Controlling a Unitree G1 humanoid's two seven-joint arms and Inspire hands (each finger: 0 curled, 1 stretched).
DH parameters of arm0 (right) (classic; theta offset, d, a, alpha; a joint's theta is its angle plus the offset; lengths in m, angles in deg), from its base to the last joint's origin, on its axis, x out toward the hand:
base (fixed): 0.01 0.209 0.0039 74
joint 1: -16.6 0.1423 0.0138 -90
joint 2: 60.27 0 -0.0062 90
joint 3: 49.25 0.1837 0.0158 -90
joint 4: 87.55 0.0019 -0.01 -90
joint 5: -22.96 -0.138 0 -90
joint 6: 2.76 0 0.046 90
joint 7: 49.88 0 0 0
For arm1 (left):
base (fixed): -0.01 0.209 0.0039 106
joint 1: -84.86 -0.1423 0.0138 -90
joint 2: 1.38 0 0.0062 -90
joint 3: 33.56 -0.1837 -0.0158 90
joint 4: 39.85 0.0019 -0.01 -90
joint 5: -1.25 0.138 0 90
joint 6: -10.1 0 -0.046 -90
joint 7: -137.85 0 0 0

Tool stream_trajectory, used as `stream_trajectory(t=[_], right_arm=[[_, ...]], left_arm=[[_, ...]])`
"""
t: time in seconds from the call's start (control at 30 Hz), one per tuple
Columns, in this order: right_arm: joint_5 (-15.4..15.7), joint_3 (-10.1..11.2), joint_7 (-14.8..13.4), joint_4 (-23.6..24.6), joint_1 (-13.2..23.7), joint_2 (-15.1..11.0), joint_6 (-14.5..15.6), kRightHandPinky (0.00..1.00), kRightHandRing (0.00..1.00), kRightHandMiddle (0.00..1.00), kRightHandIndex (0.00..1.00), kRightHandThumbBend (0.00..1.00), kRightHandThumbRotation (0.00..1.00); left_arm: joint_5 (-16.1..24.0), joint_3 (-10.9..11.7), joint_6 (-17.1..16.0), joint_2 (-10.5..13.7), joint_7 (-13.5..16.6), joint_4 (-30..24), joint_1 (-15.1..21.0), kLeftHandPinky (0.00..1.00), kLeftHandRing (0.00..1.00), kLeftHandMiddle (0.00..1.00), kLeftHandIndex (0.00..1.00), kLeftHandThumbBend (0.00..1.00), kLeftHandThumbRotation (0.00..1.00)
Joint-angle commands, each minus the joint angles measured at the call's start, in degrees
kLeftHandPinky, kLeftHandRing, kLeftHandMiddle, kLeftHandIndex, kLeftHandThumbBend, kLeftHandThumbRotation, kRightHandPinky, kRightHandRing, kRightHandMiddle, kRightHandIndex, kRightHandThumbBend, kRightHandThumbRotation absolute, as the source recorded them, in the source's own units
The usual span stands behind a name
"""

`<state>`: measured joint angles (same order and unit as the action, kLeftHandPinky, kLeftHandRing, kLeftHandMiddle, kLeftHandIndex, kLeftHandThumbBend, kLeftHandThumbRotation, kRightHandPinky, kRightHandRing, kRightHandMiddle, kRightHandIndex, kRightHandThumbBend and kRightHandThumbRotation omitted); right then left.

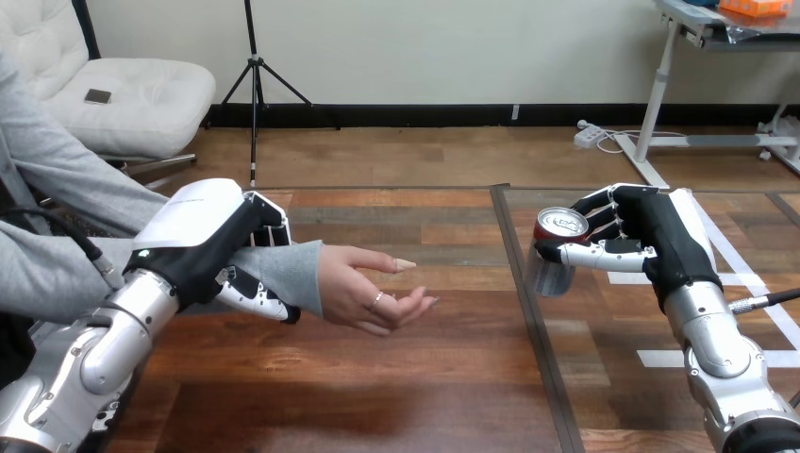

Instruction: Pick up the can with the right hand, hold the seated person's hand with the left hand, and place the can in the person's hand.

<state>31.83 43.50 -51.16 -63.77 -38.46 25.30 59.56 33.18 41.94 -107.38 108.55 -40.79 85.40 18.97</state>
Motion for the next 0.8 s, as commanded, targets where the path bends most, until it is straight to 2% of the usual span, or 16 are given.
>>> stream_trajectory(t=[0.0,0.77], right_arm=[[-0.63,0.54,-0.71,3.66,5.78,-0.88,-1.32,0.38,0.39,0.42,0.43,0.77,0.00],[-0.33,0.50,-0.98,3.50,5.30,-1.25,-1.73,0.37,0.39,0.42,0.43,0.77,0.00]], left_arm=[[-1.46,1.56,0.05,-0.60,-0.47,-4.12,2.73,0.21,0.26,0.31,0.31,0.82,0.00],[-2.59,2.18,1.45,-0.05,-3.43,-5.47,2.19,0.22,0.27,0.33,0.33,0.79,0.00]])
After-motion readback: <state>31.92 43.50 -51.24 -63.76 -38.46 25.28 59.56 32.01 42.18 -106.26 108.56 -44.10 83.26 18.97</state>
